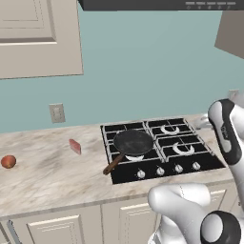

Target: Place both pans onto different burners. Then place the onion and the steak on different pans.

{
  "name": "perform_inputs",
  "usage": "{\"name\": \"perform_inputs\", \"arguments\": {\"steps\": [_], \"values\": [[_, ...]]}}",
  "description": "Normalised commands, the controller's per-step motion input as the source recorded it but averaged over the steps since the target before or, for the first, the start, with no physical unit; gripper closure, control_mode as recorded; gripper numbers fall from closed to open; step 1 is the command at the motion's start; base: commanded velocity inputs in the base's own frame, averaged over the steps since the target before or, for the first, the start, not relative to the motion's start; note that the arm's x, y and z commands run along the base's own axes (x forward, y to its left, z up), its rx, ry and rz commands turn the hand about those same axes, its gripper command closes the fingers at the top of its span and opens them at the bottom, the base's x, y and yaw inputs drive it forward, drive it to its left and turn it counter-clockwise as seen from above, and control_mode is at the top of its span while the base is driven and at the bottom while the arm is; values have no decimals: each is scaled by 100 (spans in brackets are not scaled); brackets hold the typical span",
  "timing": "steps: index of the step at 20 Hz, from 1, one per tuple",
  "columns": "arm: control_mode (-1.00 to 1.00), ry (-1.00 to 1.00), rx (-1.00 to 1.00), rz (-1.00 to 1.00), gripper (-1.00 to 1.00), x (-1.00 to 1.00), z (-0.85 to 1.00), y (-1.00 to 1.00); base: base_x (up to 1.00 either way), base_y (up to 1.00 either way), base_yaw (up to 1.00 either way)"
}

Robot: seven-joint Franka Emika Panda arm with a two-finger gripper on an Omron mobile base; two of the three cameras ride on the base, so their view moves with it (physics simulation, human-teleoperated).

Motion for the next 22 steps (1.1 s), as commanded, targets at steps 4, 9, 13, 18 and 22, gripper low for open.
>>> {"name": "perform_inputs", "arguments": {"steps": [4,9,13,18,22], "values": [[-100,0,-1,0,-100,0,0,-39,0,0,0],[-100,0,-2,0,-100,0,0,-44,0,0,0],[-100,0,-2,0,-100,-1,0,-43,0,0,0],[-100,0,0,0,-100,-2,0,-39,0,0,0],[-100,0,0,0,-100,0,0,-36,0,0,0]]}}
